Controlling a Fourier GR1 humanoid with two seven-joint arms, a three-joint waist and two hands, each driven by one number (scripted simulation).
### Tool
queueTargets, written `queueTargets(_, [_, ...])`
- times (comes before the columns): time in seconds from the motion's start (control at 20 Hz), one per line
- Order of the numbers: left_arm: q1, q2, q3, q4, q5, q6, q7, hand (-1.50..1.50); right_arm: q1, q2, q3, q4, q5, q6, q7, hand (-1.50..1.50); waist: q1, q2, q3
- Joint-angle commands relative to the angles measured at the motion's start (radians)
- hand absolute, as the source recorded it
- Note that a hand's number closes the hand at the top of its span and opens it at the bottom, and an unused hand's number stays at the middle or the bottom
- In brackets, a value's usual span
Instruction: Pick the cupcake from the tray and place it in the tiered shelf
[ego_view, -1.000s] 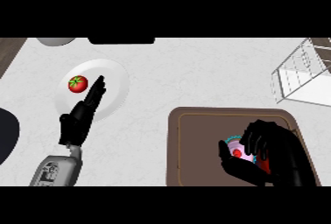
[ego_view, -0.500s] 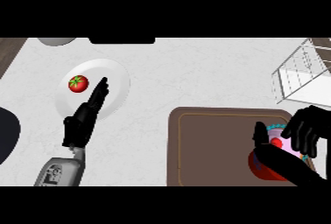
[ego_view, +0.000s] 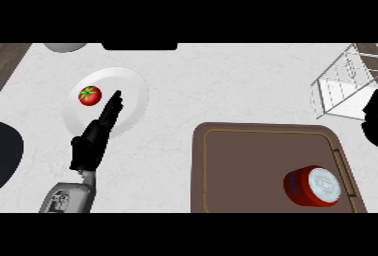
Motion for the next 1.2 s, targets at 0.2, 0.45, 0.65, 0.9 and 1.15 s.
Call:
queueTargets(0.2, [-0.013,0.045,0.046,-0.026,0.047,-0.063,0.042,0.00,-0.210,-0.145,-0.215,0.115,-0.103,0.131,0.077,1.50,0.005,0.000,0.000])
queueTargets(0.45, [-0.019,0.019,0.033,-0.004,0.014,-0.041,0.020,0.00,-0.236,-0.199,-0.219,0.144,-0.073,0.123,0.048,1.50,0.004,0.002,0.001])
queueTargets(0.65, [-0.027,-0.001,0.032,0.047,-0.001,-0.024,-0.013,0.00,-0.296,-0.288,-0.333,0.346,-0.102,0.056,-0.083,1.50,0.005,0.004,0.001])
queueTargets(0.9, [-0.024,-0.010,0.024,0.044,-0.021,-0.020,-0.023,0.00,-0.296,-0.348,-0.333,0.433,-0.085,0.005,-0.171,1.50,0.006,0.004,0.001])
queueTargets(1.15, [0.022,-0.035,-0.014,-0.046,-0.046,0.005,0.031,0.00,-0.273,-0.405,-0.301,0.559,-0.026,-0.066,-0.294,1.50,0.012,0.003,0.001])
